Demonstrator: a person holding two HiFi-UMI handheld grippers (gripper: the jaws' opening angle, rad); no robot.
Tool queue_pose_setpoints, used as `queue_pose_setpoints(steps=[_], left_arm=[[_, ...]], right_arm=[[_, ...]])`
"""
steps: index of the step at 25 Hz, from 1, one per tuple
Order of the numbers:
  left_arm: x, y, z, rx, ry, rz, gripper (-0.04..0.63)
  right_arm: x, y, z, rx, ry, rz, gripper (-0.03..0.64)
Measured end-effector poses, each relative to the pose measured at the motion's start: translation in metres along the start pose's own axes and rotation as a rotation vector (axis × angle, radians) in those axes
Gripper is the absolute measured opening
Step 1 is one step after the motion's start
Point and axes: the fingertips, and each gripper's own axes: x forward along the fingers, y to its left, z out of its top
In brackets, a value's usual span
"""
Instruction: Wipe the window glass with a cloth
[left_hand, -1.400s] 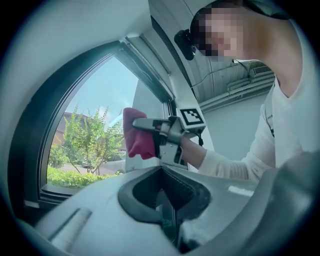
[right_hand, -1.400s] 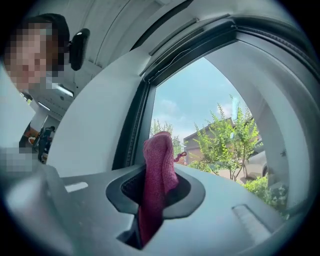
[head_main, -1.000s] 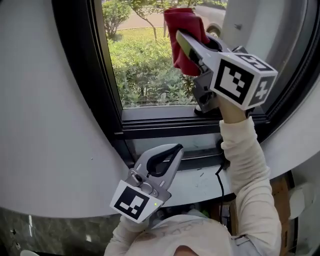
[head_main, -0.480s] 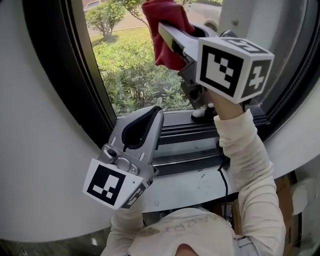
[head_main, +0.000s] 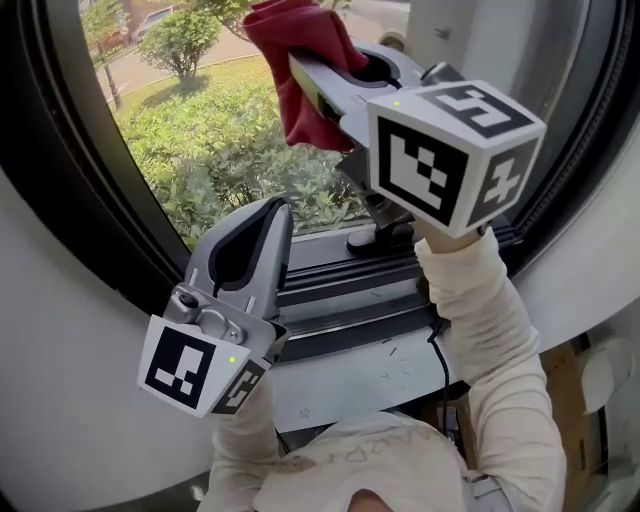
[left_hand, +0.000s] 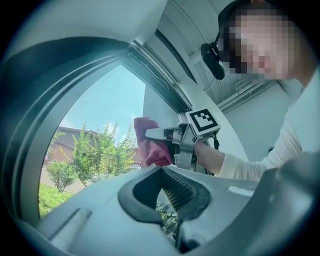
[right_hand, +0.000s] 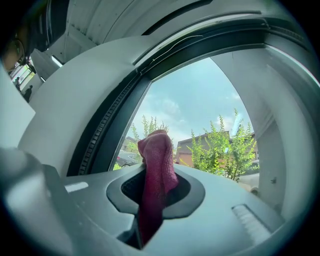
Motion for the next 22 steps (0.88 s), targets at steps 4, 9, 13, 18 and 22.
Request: queue_pose_setpoints(steps=[4,9,13,18,22], left_arm=[[0.031,-0.019,-0.006,0.011,0.016,-0.006,0.1],[0.066,-0.046,-0.021,0.018,0.038,-0.03,0.1],[0.095,-0.07,-0.028,0.023,0.046,-0.046,0.1],[0.123,-0.098,-0.032,0.029,0.044,-0.055,0.1],[0.14,-0.115,-0.034,0.036,0.047,-0.059,0.1]], right_arm=[[-0.034,-0.049,-0.002,0.02,-0.025,-0.04,0.072],[-0.074,-0.1,-0.008,0.029,-0.039,-0.083,0.072],[-0.107,-0.145,-0.008,0.028,-0.044,-0.128,0.074],[-0.144,-0.193,-0.004,0.014,-0.052,-0.179,0.074],[-0.169,-0.228,-0.006,0.034,-0.06,-0.224,0.074]])
